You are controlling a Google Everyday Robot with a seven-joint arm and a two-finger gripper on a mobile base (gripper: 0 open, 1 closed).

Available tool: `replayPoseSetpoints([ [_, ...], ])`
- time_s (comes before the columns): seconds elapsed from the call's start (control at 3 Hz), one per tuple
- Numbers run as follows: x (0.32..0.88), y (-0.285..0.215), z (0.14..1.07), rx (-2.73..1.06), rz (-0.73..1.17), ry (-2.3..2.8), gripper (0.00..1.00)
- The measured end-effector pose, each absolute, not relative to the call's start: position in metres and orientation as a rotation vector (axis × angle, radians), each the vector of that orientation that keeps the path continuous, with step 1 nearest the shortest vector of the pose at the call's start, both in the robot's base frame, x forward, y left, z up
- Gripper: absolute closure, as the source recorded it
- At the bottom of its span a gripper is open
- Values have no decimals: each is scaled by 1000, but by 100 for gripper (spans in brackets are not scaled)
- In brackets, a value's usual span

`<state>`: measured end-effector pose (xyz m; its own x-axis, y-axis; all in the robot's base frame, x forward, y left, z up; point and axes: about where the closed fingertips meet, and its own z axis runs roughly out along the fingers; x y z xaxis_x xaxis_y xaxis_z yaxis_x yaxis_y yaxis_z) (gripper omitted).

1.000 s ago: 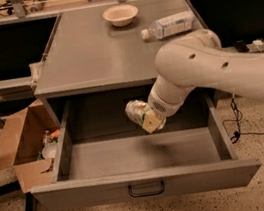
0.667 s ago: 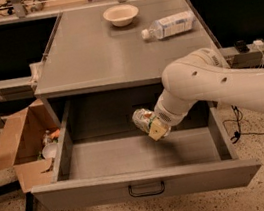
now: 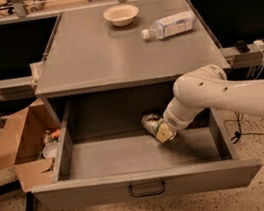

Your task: Place 7up can into top drawer

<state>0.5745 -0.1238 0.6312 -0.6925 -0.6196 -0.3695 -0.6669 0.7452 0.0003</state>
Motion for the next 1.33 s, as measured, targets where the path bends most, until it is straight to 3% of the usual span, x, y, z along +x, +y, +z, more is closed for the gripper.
replayPoseSetpoints([
  [1.0,604,-137,627,-889,368,2544,12],
  [1.33,600,-135,639,-889,381,2504,0],
])
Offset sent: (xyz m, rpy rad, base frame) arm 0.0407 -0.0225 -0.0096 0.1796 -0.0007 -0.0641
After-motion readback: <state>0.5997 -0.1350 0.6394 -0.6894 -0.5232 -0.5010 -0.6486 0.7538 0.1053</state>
